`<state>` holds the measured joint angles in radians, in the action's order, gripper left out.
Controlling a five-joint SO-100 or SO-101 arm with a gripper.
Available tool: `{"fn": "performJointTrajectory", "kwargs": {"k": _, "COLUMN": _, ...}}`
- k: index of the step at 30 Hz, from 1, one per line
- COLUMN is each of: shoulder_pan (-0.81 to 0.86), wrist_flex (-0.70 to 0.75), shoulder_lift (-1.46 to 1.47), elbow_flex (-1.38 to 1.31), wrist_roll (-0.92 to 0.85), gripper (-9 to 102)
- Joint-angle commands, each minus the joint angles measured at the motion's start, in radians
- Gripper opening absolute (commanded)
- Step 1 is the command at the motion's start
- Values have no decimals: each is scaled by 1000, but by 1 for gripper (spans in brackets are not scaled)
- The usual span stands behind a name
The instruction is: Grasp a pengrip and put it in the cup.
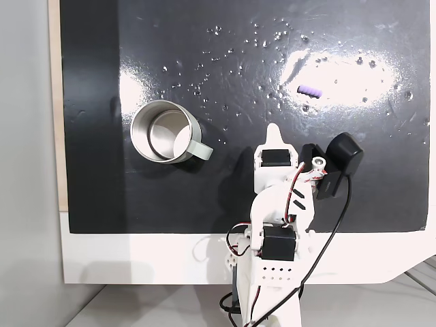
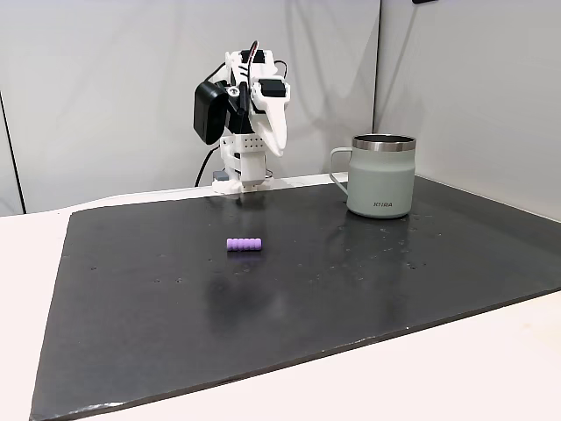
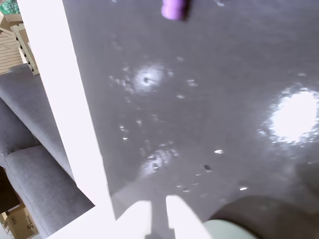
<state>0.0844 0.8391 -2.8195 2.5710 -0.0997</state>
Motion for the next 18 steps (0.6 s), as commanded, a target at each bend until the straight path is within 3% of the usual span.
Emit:
{"fn": "performJointTrajectory", "kwargs": {"k": 1, "shoulder_pan": 9, "wrist_flex": 17, "shoulder_lift": 149, "elbow_flex": -221, "wrist_roll": -3, "gripper": 0}}
{"fn": "performJointTrajectory", "kwargs": {"k": 18, "shoulder_pan": 175, "wrist_flex": 209, "shoulder_lift": 942, "elbow_flex": -916, "wrist_roll": 9, "gripper": 0}}
